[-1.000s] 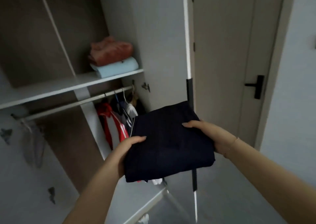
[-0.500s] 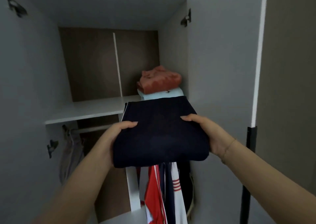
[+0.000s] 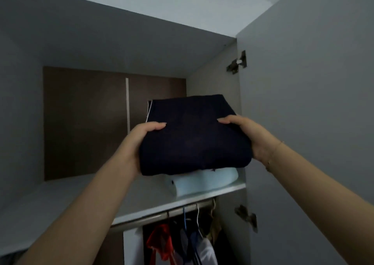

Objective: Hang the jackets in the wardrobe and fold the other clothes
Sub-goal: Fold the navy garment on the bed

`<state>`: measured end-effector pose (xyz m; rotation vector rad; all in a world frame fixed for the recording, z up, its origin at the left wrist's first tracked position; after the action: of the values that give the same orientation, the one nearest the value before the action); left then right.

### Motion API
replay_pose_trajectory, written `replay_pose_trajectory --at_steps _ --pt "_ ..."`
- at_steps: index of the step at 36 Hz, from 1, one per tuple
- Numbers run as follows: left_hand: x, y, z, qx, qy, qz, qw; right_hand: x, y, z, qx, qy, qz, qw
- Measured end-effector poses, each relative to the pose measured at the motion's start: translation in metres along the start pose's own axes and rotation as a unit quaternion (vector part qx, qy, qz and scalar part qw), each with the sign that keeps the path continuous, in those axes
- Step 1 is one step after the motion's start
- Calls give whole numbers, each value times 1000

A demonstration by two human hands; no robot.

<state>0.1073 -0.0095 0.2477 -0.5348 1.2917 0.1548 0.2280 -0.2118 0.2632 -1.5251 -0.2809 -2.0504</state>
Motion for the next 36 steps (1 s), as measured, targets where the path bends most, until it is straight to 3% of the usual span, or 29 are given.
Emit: replay_pose_trajectory --at_steps 8,12,16,19,23,27,30,34,36 --pt "-31 -17 105 -27 -51 4 998 34 0 133 -42 103 -93 989" --pt "-37 -26 146 -30 -57 -27 998 43 1 192 -46 113 -116 986" --pt "-25 -29 187 -39 -19 -40 998 41 4 245 -30 107 -212 971" --pt "8 -30 208 -65 41 -5 997 9 11 273 -22 76 -377 923" --pt "54 -25 220 -76 55 26 995 -40 16 281 3 41 -617 786" --pt "46 -20 221 -42 64 14 997 -28 6 276 -7 154 -604 782" --pt "35 -25 217 -3 75 -2 997 -14 -17 268 39 232 -582 778" --pt "44 -30 213 10 73 9 997 -38 -30 267 124 144 -668 719" --pt "55 -27 215 -13 55 -11 998 -59 -29 266 141 107 -683 709"
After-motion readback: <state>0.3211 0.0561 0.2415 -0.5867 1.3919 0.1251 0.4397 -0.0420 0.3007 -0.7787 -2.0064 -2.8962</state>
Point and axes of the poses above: each hand's wrist, its own z-axis towards the middle knuckle, its own y-axis out of the back of the hand, x = y × z, the point moved 3 cm from there along z, towards the middle knuckle, and after that the axes turned 7 degrees about -x, right-handed, at the moved point
